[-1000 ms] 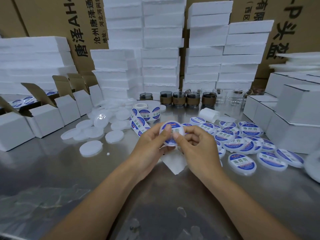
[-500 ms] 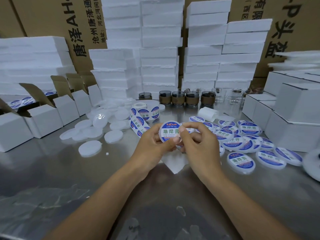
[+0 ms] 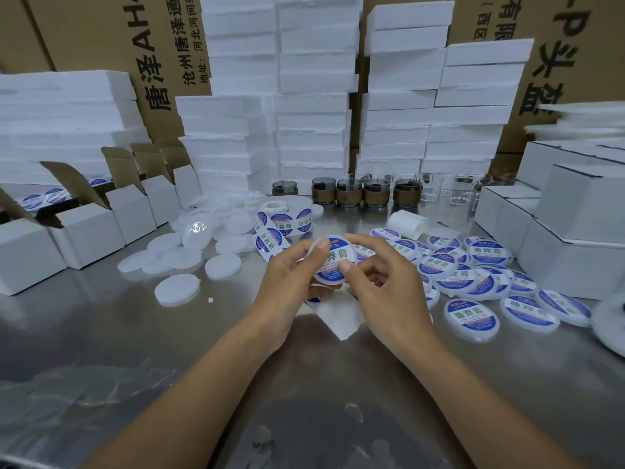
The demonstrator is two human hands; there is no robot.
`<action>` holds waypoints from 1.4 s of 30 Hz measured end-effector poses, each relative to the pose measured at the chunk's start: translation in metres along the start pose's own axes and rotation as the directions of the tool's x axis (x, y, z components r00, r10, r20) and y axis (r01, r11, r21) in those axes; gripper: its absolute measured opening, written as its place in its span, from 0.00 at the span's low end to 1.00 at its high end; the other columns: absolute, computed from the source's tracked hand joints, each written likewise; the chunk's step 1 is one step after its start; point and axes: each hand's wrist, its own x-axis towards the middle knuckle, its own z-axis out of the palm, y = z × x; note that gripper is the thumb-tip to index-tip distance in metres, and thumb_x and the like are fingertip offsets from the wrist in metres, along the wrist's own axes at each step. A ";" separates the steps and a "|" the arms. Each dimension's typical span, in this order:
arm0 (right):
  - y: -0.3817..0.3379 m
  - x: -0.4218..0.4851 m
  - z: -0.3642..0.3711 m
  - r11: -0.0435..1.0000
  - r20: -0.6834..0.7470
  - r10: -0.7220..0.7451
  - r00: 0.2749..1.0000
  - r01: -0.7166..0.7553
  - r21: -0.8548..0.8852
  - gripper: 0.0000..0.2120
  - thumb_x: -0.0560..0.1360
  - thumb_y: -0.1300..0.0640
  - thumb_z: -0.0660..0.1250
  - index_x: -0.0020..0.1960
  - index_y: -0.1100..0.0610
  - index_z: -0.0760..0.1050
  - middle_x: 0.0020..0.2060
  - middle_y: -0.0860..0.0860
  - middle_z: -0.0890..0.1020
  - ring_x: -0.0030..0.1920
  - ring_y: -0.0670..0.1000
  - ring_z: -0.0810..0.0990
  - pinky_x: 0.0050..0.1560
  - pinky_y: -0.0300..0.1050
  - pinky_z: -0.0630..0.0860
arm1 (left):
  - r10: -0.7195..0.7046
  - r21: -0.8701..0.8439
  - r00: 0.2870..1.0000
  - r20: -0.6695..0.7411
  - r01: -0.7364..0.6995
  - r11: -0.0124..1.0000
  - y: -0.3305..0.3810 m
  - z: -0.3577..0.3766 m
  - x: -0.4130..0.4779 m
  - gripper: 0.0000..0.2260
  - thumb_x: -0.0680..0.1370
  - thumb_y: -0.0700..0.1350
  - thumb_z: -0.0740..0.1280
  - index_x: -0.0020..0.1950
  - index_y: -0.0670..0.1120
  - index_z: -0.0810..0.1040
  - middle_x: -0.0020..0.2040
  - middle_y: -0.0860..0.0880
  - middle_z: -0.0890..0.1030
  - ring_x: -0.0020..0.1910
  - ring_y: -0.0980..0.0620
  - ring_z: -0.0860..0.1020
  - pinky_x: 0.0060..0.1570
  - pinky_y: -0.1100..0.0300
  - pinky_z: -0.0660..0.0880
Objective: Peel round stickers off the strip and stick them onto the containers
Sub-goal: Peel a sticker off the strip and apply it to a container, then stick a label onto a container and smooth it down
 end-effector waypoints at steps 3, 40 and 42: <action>0.001 0.000 0.000 1.000 0.024 -0.011 1.000 0.011 0.001 0.14 0.74 0.59 0.68 0.53 0.42 0.76 0.27 0.45 0.78 0.32 0.43 0.77 0.37 0.32 0.71 | 0.013 0.026 1.000 -0.027 -0.012 1.000 0.000 0.001 0.001 0.08 0.78 0.50 0.63 0.50 0.50 0.81 0.43 0.45 0.84 0.41 0.49 0.82 0.44 0.53 0.80; 0.019 0.014 -0.032 0.609 -0.145 -0.380 0.913 0.130 -0.782 0.02 0.71 0.65 0.68 0.44 0.60 0.78 0.32 0.54 0.78 0.38 0.56 0.75 0.33 0.45 0.67 | 0.182 0.912 0.894 -0.409 0.395 0.108 -0.014 -0.103 0.041 0.21 0.77 0.52 0.64 0.67 0.45 0.68 0.63 0.41 0.73 0.65 0.38 0.66 0.67 0.46 0.55; 0.018 0.014 -0.031 0.619 -0.150 -0.418 0.896 0.159 -0.769 0.03 0.70 0.66 0.69 0.43 0.60 0.78 0.31 0.53 0.77 0.36 0.55 0.75 0.32 0.45 0.67 | 0.181 0.901 0.902 -0.393 0.338 0.272 -0.010 -0.099 0.039 0.24 0.74 0.49 0.70 0.67 0.45 0.67 0.65 0.41 0.69 0.63 0.39 0.69 0.62 0.50 0.63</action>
